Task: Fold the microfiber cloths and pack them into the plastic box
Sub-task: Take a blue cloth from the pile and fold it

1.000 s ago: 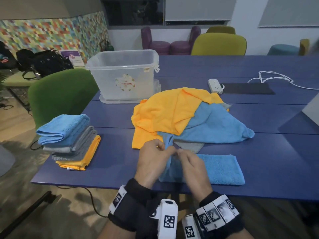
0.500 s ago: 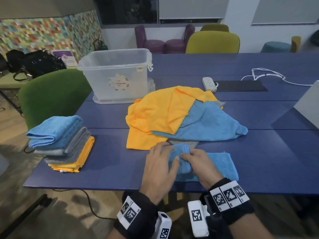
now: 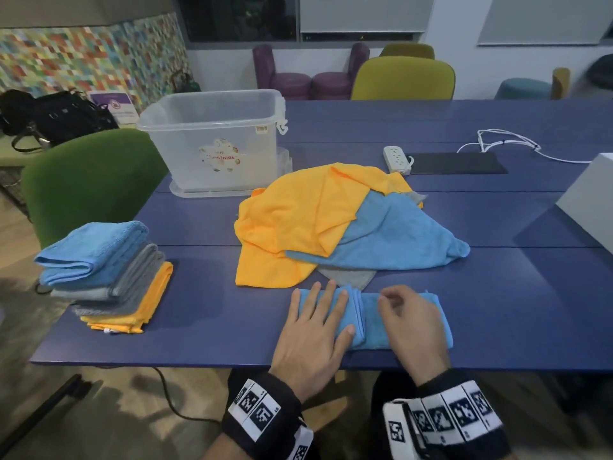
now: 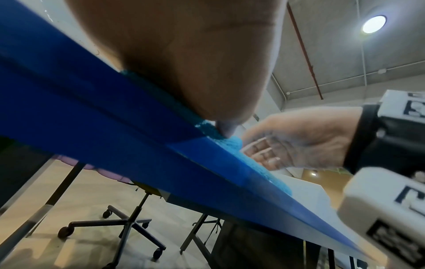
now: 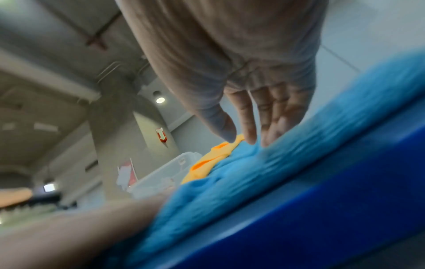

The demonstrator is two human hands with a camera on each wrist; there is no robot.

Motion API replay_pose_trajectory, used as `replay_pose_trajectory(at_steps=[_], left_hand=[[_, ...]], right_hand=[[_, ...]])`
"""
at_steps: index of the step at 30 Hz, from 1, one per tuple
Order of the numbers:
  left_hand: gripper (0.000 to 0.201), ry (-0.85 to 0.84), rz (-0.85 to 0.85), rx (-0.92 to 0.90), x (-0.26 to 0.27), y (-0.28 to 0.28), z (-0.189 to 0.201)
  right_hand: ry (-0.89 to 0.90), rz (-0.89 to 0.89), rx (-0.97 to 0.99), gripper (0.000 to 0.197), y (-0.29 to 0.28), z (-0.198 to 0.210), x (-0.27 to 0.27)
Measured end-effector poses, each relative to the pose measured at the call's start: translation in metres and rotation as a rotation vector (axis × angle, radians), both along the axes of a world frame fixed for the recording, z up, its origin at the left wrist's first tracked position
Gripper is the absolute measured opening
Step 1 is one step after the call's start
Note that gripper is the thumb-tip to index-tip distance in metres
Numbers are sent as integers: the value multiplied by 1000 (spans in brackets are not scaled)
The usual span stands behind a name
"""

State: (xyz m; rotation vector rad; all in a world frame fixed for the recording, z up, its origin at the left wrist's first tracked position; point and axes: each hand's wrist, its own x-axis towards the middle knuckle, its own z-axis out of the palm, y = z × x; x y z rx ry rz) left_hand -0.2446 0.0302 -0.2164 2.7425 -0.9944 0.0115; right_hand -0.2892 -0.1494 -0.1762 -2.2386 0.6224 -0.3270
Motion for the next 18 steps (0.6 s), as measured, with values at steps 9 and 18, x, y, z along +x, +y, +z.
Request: replay_pose_trajectory(at_steps=[9, 18], left_hand=[[64, -4, 23, 40, -2, -3, 2], [63, 5, 0, 31, -1, 2, 5]], right_hand=[[424, -229, -218, 66, -39, 8, -33], [459, -115, -37, 40, -42, 23, -28]])
